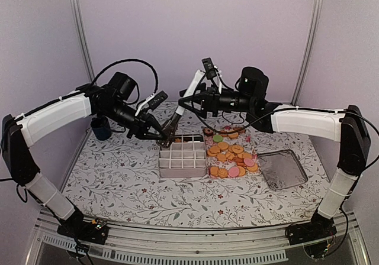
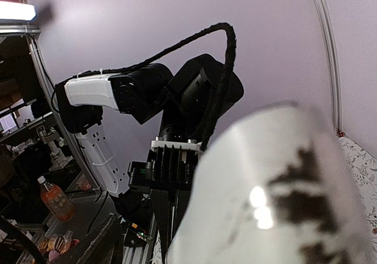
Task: Pack the cookies
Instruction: Pass from the left arm to the right
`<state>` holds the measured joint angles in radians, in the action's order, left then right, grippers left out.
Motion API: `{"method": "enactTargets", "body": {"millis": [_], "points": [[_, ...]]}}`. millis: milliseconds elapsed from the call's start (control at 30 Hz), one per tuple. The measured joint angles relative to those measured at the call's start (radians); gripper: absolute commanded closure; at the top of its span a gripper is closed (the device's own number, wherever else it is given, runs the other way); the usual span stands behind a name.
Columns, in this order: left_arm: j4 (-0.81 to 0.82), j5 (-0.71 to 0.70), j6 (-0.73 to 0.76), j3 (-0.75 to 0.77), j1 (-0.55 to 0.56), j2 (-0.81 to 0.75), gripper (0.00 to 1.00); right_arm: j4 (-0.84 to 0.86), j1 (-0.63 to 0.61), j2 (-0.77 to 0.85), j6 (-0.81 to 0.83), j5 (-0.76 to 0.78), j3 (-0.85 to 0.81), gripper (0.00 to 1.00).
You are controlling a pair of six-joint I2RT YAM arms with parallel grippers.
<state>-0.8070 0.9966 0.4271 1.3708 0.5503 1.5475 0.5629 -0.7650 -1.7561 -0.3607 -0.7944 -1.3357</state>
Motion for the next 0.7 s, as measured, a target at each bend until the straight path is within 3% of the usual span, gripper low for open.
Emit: {"method": "enactTargets", "body": {"millis": [100,300,433,567,700], "points": [[-0.001,-0.001,0.010,0.000,0.000,0.000,1.00,0.003,0.000,0.000,-0.007,0.005,0.000,0.08],[-0.014,-0.014,0.018,-0.002,0.000,0.000,1.00,0.013,0.005,-0.017,-0.043,-0.008,-0.005,0.29],[-0.017,-0.014,0.019,-0.003,0.000,-0.001,1.00,0.013,0.005,-0.017,-0.035,-0.009,-0.005,0.35],[-0.019,-0.014,0.022,-0.005,0.000,-0.001,1.00,0.010,0.006,-0.017,-0.024,-0.010,-0.005,0.32],[-0.029,-0.010,0.029,-0.005,0.000,-0.001,1.00,0.010,0.007,-0.016,-0.019,-0.001,-0.001,0.19]]}}
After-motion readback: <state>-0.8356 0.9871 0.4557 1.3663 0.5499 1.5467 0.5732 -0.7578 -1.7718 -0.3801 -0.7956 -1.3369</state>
